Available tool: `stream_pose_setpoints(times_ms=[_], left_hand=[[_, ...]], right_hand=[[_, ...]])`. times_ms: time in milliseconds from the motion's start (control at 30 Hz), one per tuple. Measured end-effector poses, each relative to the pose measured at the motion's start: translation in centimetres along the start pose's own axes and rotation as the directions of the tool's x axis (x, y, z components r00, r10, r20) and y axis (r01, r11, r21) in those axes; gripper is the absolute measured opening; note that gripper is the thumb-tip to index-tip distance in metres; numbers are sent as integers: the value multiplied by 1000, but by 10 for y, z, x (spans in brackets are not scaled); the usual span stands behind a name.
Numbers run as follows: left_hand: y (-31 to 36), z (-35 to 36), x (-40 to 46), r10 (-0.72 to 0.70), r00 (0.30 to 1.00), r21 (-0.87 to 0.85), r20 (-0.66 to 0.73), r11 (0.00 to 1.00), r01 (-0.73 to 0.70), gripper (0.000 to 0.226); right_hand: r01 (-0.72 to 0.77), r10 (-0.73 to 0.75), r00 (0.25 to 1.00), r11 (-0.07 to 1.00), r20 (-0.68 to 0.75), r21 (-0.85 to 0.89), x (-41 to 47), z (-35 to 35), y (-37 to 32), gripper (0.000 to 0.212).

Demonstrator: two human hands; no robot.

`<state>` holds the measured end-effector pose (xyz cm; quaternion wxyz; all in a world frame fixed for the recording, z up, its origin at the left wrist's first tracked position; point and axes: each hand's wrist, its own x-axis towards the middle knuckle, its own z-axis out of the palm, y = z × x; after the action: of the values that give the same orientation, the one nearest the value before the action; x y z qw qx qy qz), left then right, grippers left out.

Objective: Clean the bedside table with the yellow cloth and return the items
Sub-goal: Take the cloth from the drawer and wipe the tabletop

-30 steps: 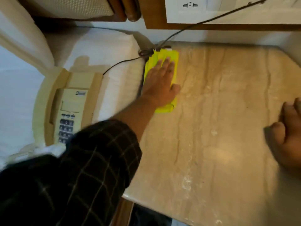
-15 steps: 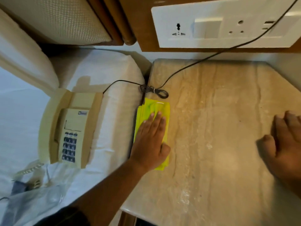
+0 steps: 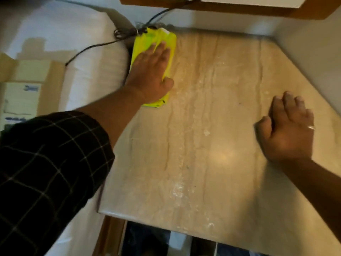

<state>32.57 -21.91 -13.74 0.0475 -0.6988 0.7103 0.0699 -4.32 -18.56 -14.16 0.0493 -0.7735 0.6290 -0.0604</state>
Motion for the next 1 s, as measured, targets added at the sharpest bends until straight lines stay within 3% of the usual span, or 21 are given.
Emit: stream_pose_setpoints(times_ms=[300,400,500,700,867,1000], left_hand=[[8,0,-28,35,999,-65,-40,997,-37,82],[11,-3,-43,15,1000,-79,7,997,-14,86],[6,-11,-27,16,1000,-58,26,998,-14,90],[-15,-2,31,-25,997,-26,-66,999,24,87],[-9,-7,21,-14,992,-144,-123,990,-4,80],[2,1,-49,-19,991,-241,-135,970,-15,74]], right_hand=[[-55,53,993,998,103,13,-1,-14,-5,64],[-58,55,994,998,96,29,0,-14,-5,64],[-69,66,992,997,106,25,0,-12,-3,65],[-42,41,996,999,82,10,1,-2,1,60],[-80,81,992,997,92,-17,-1,-15,-9,59],[-132,131,988,991,76,8,-4,-8,-21,60]])
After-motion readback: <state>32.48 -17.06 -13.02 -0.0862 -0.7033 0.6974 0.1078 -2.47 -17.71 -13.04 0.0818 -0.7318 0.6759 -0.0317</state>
